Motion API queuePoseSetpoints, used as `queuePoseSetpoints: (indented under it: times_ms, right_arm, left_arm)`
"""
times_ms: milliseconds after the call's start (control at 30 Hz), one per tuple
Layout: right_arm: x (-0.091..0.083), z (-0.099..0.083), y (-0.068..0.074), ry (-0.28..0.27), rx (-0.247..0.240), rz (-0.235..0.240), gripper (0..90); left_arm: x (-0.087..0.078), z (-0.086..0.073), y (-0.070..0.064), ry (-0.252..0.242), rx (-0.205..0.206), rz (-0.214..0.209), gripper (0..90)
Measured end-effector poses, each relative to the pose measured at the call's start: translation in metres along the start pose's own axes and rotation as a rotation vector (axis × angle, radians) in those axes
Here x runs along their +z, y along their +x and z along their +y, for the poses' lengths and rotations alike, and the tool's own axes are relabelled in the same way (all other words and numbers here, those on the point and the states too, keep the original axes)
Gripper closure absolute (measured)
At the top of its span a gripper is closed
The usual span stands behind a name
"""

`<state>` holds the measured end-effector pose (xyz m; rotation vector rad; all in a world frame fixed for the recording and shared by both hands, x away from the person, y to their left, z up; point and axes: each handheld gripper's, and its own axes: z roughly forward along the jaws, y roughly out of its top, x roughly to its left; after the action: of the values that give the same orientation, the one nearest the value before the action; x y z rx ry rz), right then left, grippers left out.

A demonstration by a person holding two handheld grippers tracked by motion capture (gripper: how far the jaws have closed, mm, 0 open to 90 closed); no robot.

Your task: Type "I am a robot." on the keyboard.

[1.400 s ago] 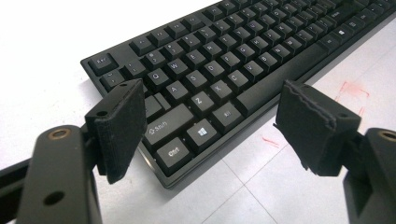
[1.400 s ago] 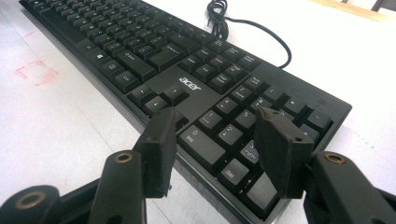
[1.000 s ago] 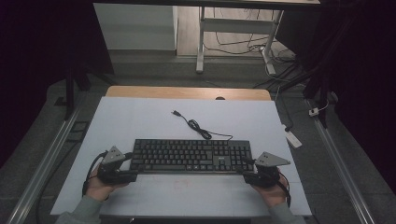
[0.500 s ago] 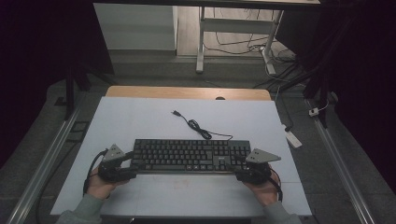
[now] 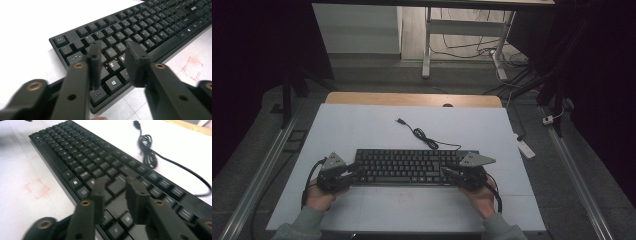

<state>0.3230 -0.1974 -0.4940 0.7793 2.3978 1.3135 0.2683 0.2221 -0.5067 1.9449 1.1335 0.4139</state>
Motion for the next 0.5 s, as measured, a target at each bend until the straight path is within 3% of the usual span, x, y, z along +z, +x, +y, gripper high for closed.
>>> queuePoseSetpoints:
  times_ms: [200, 267, 500]
  right_arm:
    - [0.013, 0.013, 0.005, 0.007, -0.019, 0.040, 88.4]
    - [0.019, 0.017, 0.007, 0.013, -0.021, 0.048, 89.5]
    - [0.044, 0.029, 0.014, 0.045, -0.019, 0.063, 89.5]
  left_arm:
    - [0.002, 0.001, 0.000, 0.015, 0.009, -0.003, 85.0]
    - [0.003, 0.001, 0.001, 0.020, 0.011, -0.006, 88.9]
    - [0.011, 0.003, 0.004, 0.047, 0.015, -0.011, 89.2]
